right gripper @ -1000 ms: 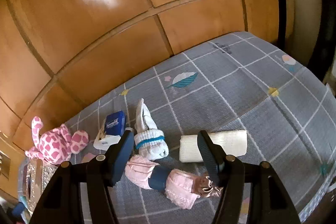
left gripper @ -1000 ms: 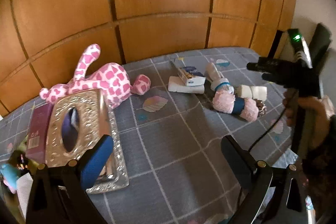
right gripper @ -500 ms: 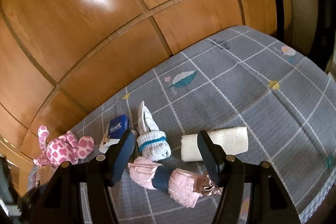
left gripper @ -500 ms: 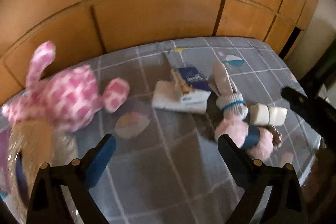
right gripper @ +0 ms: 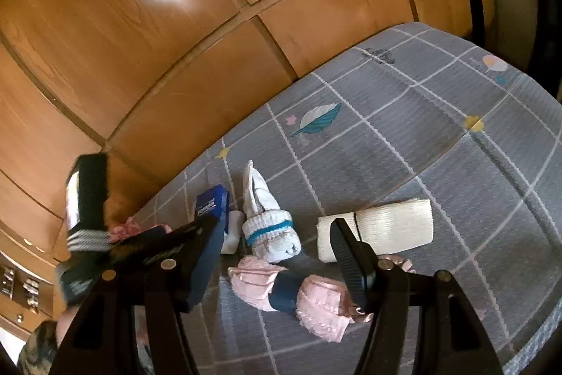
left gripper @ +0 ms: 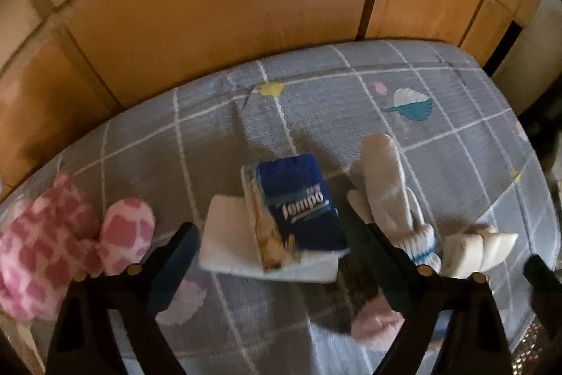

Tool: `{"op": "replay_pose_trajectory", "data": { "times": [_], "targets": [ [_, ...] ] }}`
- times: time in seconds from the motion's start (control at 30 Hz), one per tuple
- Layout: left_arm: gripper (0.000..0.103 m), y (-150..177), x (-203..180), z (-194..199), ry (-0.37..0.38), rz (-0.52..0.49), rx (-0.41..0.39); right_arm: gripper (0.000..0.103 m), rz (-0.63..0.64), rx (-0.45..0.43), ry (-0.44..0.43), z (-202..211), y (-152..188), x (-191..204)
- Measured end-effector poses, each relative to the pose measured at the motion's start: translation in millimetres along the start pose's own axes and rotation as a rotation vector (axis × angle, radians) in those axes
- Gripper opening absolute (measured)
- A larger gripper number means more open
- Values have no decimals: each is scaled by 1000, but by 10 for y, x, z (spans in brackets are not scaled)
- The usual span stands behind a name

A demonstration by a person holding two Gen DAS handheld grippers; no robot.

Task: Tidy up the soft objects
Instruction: 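Reach the left tool to the blue Tempo tissue pack and grasp it, then carry the Tempo pack with the left tool into the gold tray and release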

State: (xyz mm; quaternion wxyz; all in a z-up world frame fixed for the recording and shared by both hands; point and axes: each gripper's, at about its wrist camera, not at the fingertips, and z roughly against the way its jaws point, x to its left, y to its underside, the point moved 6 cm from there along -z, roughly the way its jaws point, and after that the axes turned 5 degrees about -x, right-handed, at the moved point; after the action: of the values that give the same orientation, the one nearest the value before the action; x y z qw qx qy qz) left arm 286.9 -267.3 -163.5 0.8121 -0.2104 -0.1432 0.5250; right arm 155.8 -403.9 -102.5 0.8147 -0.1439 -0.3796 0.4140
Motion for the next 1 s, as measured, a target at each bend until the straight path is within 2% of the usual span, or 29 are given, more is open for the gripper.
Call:
{"op": "replay_pose_trajectory", "data": {
  "times": [0.17, 0.2, 0.4, 0.6, 0.8, 1.0],
  "targets": [
    [55, 1, 12, -220, 31, 20, 61, 64, -4, 8, -5, -5, 3, -3],
    [53, -3, 14, -216, 31, 16, 53, 64, -3, 11, -3, -11, 5, -4],
    [53, -76, 115, 36, 83, -3, -17, 64, 2, 22, 9, -39, 32, -6],
    [53, -248, 332, 213, 37, -49, -29, 64, 26, 46, 16, -74, 98, 29],
    [53, -525, 880, 721, -21, 47, -142, 64, 29, 68, 33, -121, 136, 4],
    [53, -661, 1660, 1250, -132, 155, -243, 64, 60, 72, 44, -118, 178, 45]
  ]
}}
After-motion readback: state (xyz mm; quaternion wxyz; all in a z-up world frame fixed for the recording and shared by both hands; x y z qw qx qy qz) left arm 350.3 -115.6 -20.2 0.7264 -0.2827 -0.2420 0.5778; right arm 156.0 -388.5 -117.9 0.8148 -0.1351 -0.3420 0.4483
